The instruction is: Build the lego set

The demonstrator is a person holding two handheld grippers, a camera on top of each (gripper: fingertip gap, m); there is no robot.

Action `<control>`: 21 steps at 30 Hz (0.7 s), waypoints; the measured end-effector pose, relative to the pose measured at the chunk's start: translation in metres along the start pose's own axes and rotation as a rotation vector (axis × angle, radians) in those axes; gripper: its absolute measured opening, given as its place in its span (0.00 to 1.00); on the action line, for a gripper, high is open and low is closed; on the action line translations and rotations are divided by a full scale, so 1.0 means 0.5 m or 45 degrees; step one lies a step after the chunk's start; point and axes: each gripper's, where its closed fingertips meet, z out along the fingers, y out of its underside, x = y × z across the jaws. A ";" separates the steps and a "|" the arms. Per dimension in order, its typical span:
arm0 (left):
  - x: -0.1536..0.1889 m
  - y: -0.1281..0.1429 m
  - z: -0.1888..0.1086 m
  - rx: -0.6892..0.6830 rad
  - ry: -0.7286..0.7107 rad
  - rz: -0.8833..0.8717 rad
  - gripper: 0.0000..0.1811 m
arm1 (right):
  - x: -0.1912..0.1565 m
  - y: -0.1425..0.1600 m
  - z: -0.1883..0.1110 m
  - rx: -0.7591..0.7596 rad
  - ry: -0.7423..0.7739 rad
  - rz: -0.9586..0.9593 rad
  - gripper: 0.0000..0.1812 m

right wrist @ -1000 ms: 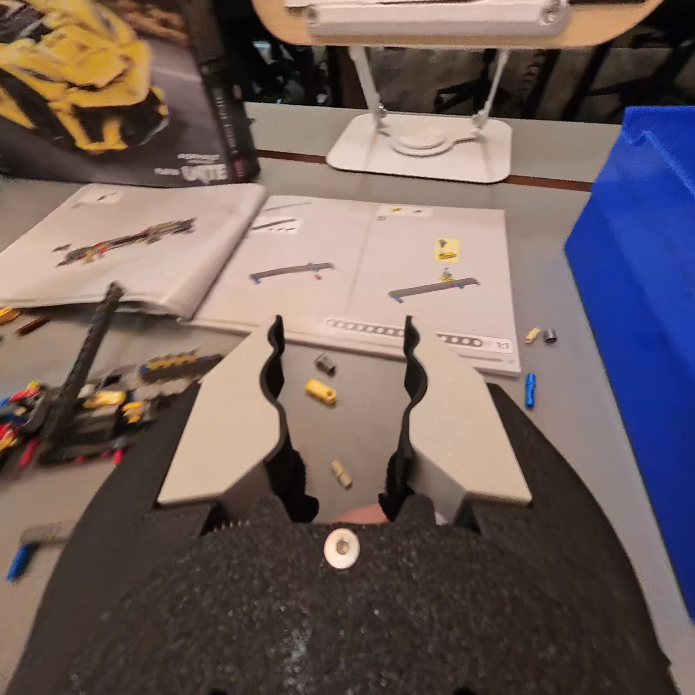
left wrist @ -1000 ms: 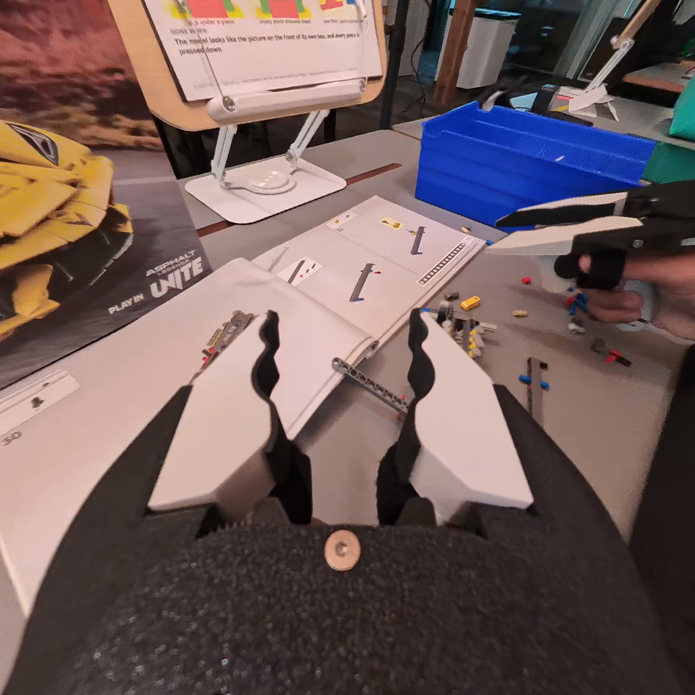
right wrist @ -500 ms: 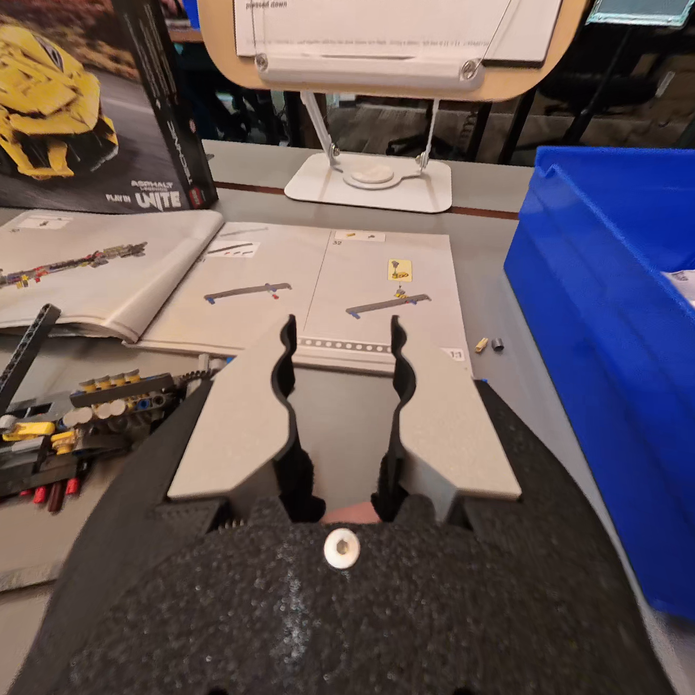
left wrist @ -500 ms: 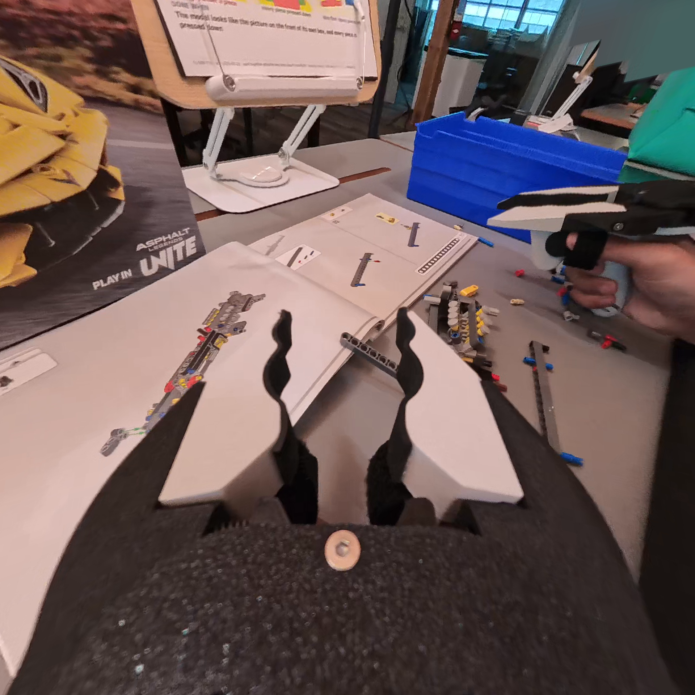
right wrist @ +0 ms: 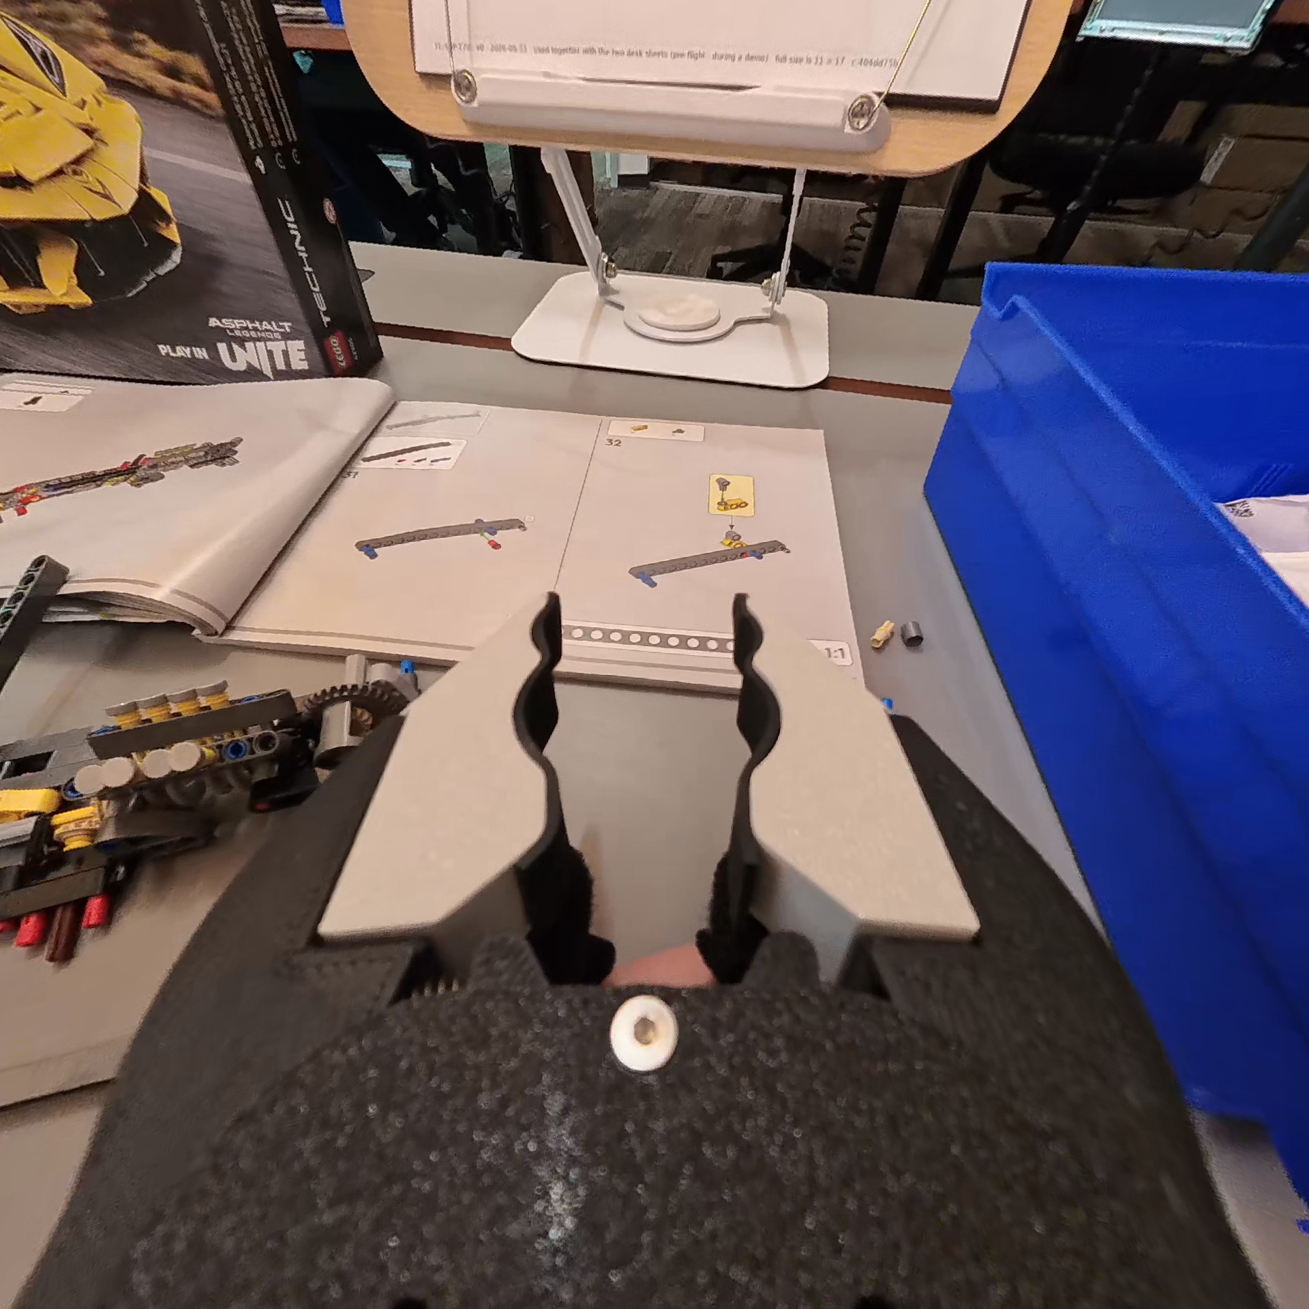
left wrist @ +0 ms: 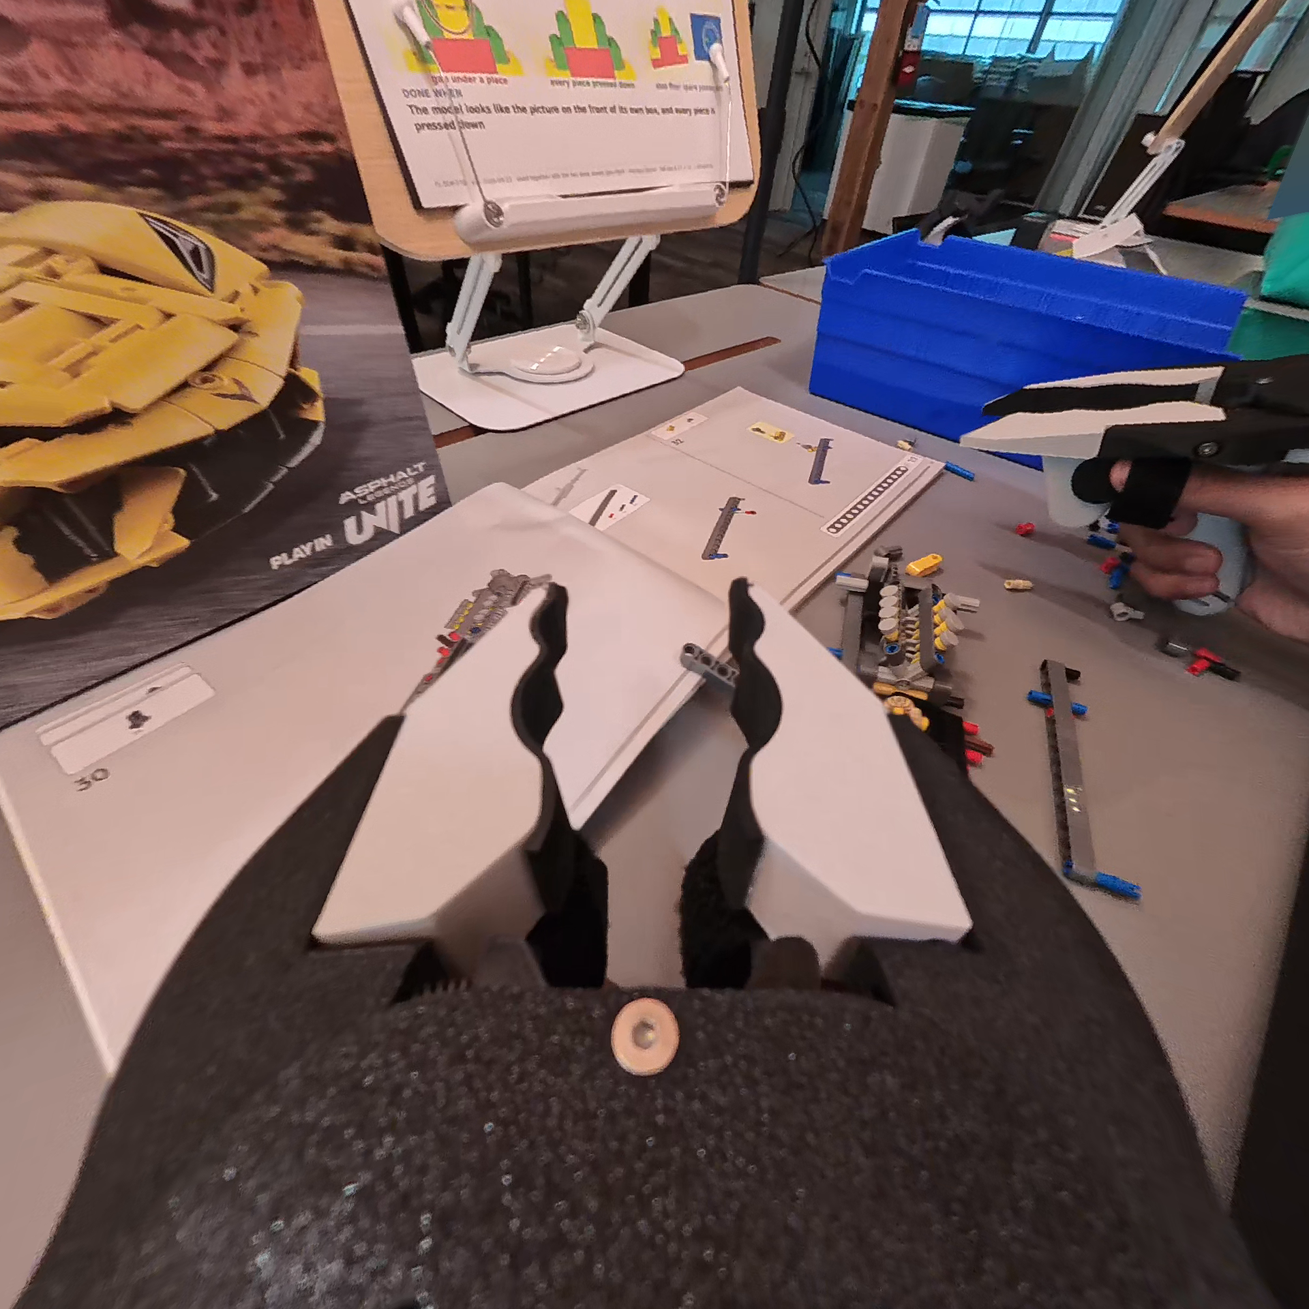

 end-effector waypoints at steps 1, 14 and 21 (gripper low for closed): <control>-0.004 -0.002 -0.004 0.004 -0.012 0.005 0.24 | 0.003 -0.001 0.001 0.002 0.011 -0.010 0.26; -0.063 -0.029 -0.037 0.066 -0.084 -0.092 0.21 | 0.006 0.009 -0.001 -0.042 -0.003 0.013 0.23; -0.095 -0.037 -0.054 0.089 -0.165 -0.059 0.19 | -0.049 0.021 -0.012 -0.322 -0.359 0.051 0.26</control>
